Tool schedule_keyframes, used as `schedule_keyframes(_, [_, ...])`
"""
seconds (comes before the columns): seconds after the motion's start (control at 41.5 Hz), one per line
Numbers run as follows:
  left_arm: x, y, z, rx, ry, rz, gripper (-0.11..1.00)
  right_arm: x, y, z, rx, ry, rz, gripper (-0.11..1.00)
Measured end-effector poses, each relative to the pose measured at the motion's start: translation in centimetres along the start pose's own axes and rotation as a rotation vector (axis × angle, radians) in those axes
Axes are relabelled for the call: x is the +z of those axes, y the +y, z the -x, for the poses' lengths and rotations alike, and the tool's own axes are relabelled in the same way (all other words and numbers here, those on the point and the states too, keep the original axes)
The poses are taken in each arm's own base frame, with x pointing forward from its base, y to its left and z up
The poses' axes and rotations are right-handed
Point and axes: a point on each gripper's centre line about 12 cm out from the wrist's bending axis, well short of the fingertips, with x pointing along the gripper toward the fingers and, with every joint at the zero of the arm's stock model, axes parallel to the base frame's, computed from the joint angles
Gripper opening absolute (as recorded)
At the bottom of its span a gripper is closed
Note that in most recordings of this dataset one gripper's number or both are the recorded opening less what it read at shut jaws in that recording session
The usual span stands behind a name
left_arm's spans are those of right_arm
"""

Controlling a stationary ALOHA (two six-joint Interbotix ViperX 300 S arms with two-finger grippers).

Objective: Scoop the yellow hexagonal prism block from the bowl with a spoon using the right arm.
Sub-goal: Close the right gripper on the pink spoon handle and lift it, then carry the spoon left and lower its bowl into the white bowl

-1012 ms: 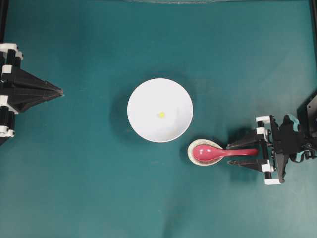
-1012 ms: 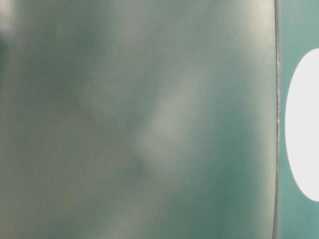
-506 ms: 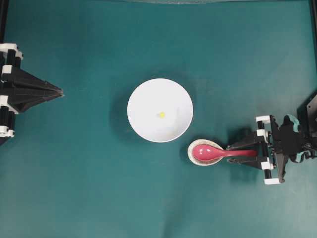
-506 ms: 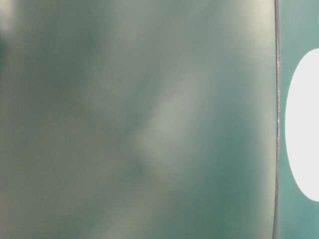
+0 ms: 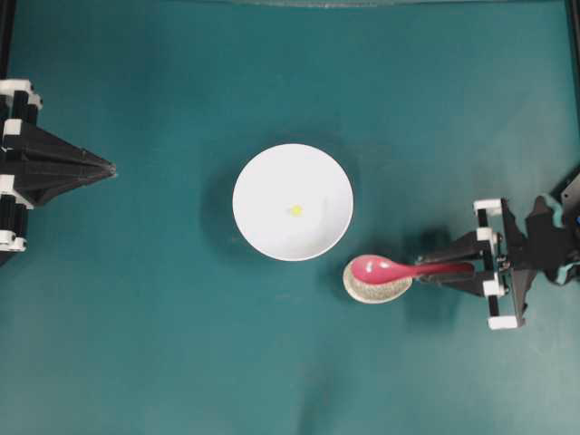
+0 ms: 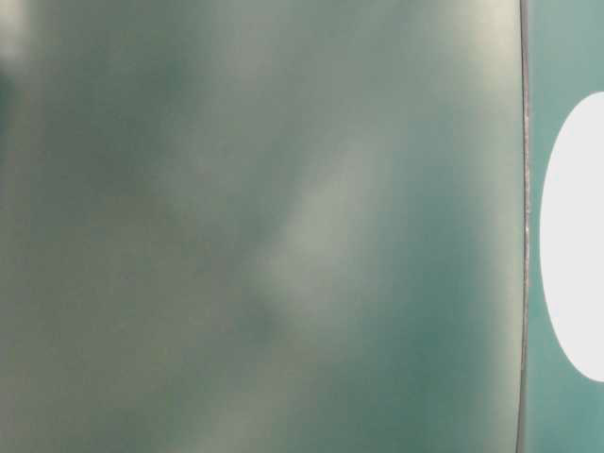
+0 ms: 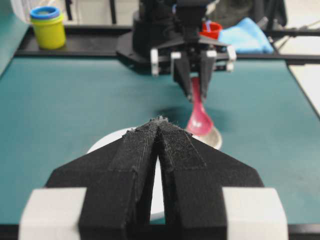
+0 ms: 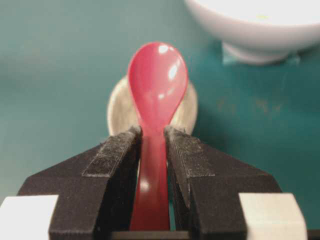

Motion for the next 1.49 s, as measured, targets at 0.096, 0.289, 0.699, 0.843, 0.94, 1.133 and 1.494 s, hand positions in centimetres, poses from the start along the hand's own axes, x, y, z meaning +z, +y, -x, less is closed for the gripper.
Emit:
schedule_keyframes(0.096, [0.0,0.0,0.0,0.000,-0.002,0.002,0.00,1.2,-0.2,0.1,-0.005,-0.008,0.019,0.25])
schedule_keyframes(0.289, [0.0,0.0,0.0,0.000,0.000,0.003,0.00,3.8,-0.9,-0.3,-0.022,0.039,0.037,0.25])
schedule_keyframes(0.699, [0.0,0.0,0.0,0.000,0.003,0.009,0.00,10.1,-2.7,-1.8,-0.022,0.179,0.019,0.25])
schedule_keyframes(0.843, [0.0,0.0,0.0,0.000,0.003,0.008,0.00,11.6,-3.5,-2.6,-0.020,0.246,0.011,0.25])
schedule_keyframes(0.94, [0.0,0.0,0.0,0.000,0.002,0.009,0.00,12.4,-4.2,-3.2,-0.026,0.285,-0.002,0.25])
schedule_keyframes(1.133, [0.0,0.0,0.0,0.000,0.002,0.009,0.00,13.4,-5.5,-4.3,-0.041,0.350,-0.008,0.25])
schedule_keyframes(1.494, [-0.1,0.0,0.0,0.000,0.003,0.009,0.00,13.6,-7.5,-8.1,-0.053,0.485,-0.014,0.25])
